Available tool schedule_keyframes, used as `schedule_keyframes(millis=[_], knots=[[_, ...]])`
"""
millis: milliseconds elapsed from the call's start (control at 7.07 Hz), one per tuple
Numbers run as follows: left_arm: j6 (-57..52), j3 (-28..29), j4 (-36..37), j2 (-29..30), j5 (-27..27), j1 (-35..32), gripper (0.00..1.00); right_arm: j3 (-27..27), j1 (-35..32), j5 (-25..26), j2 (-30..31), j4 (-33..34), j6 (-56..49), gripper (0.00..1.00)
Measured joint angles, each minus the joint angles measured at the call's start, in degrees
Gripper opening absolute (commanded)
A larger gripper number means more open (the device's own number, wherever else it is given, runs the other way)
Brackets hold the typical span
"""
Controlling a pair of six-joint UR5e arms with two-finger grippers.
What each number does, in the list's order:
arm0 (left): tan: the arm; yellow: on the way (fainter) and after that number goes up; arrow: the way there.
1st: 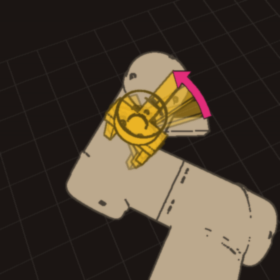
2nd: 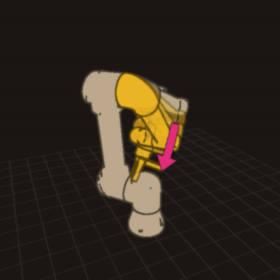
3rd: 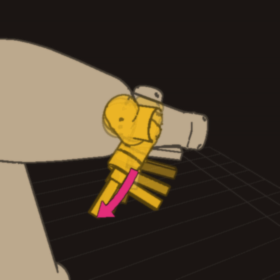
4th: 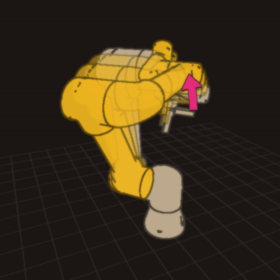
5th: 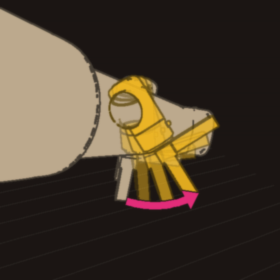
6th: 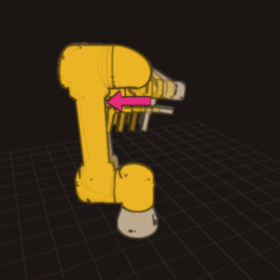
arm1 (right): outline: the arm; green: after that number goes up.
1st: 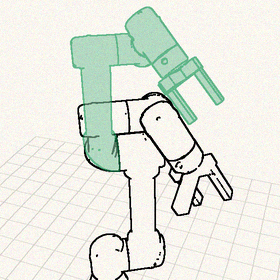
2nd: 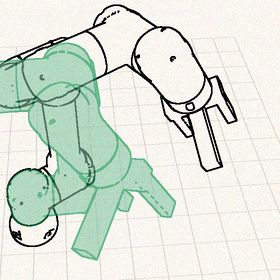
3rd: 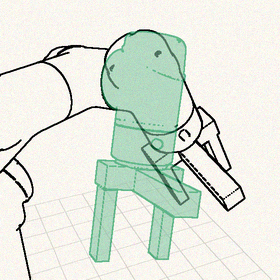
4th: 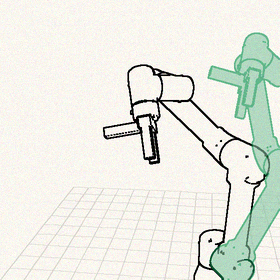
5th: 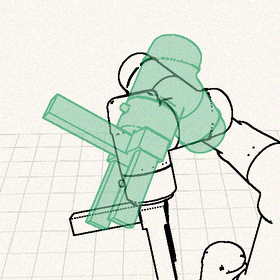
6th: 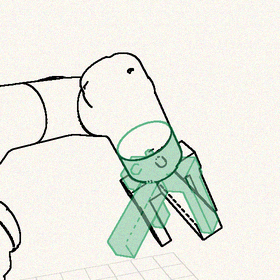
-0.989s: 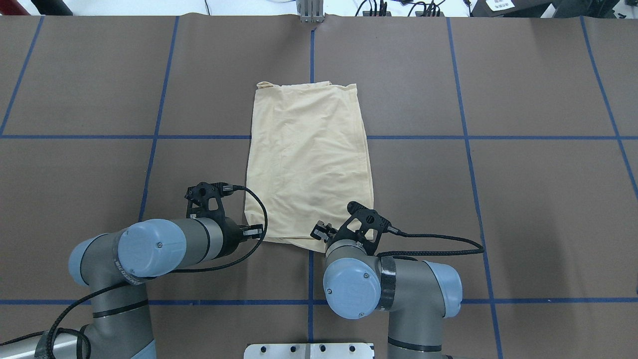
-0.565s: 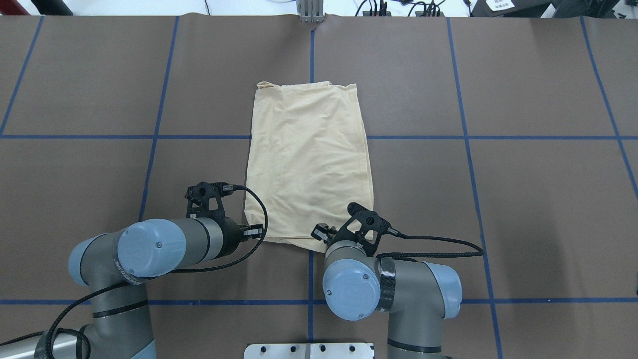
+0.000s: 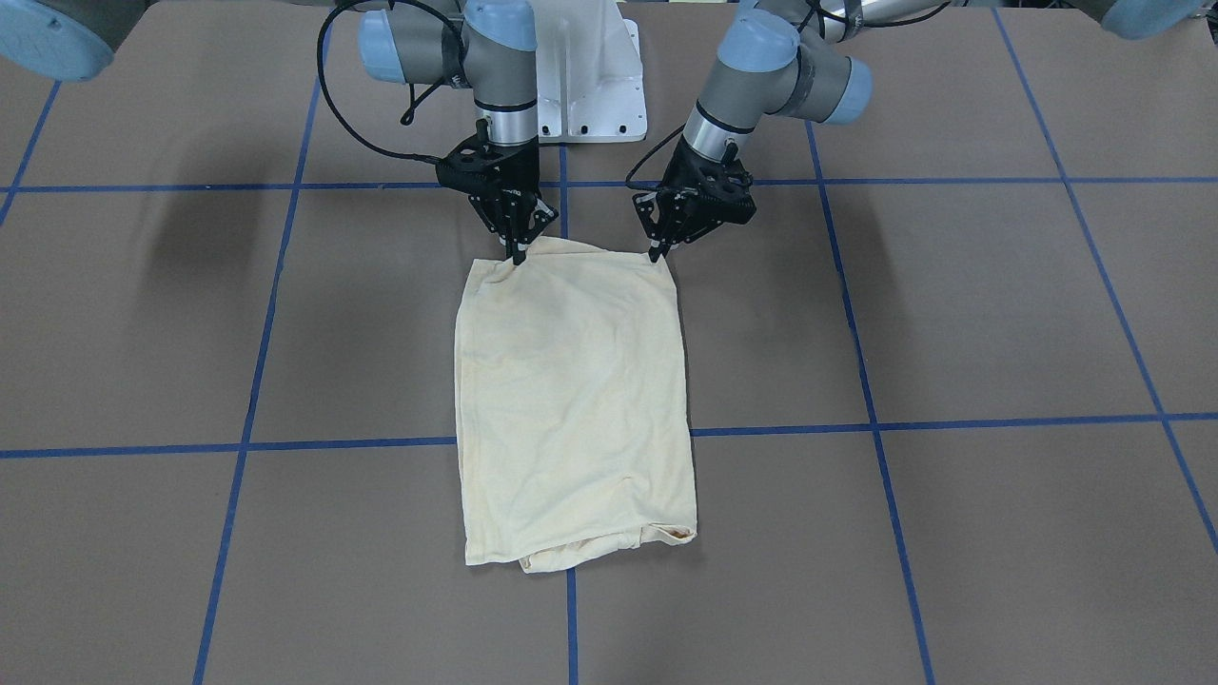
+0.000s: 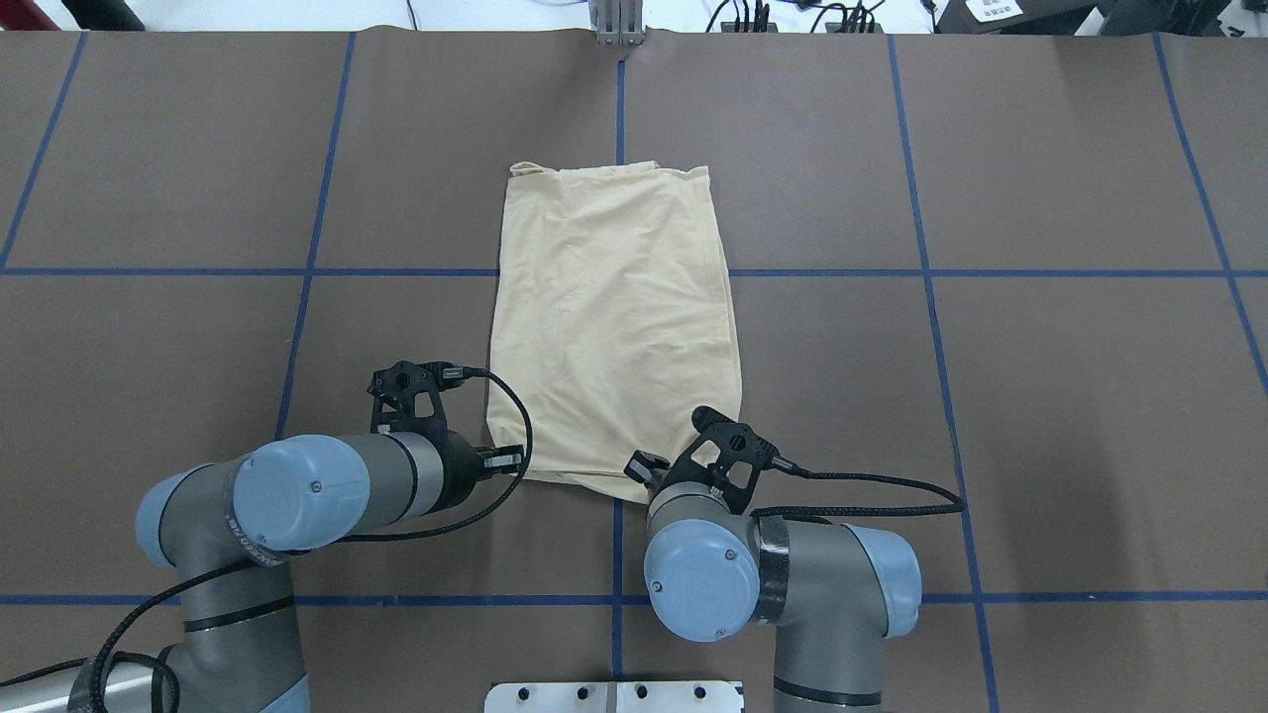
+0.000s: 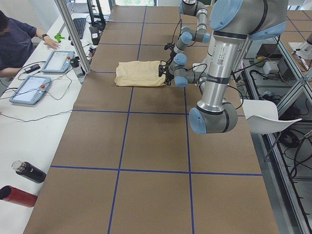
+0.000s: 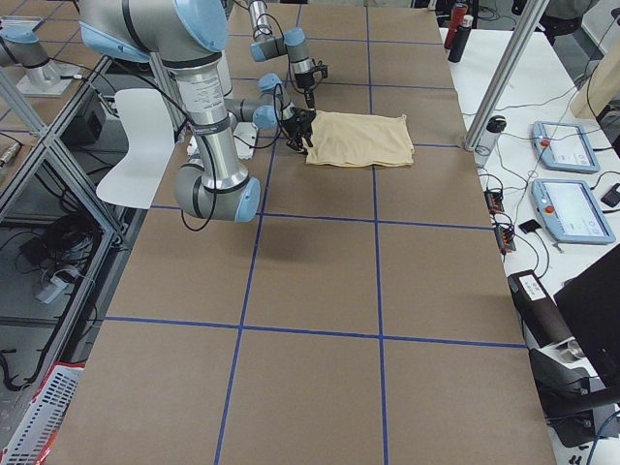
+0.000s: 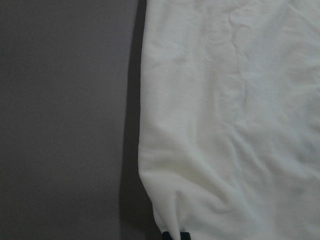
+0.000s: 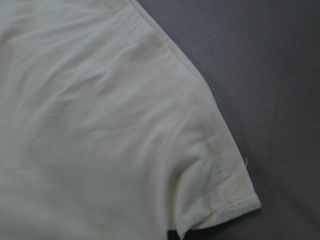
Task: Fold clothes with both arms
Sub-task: 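Grasp the near edge corners with both grippers, then lift the near edge with both grippers and fold it toward the far edge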
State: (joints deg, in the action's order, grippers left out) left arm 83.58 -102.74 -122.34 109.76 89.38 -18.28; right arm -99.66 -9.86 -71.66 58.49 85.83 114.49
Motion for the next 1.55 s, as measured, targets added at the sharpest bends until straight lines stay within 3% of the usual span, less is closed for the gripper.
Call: schedule_keyframes(millis=[424,707,989,1272,1555], knots=[[-0.02,-0.48,0.00,0.10,0.16,0.00,0.00,-1.22,-0.13,1.75,0.64,0.03,-2.20,0.00],[-0.08,-3.18,0.07,0.01,0.38,0.00,0.00,-6.36,0.19,2.00,3.02,0.19,-4.82,0.00],[0.37,-9.97,4.10,-0.37,0.47,1.05,0.00,-13.55,3.09,2.88,5.81,1.16,-5.37,0.00],[3.37,-19.54,13.08,-0.55,0.31,5.25,0.00,-23.38,8.72,5.43,7.59,7.78,-5.10,0.00],[4.81,-24.11,17.45,-0.66,0.22,7.32,0.00,-29.00,11.58,6.21,7.77,12.92,-4.94,0.00]])
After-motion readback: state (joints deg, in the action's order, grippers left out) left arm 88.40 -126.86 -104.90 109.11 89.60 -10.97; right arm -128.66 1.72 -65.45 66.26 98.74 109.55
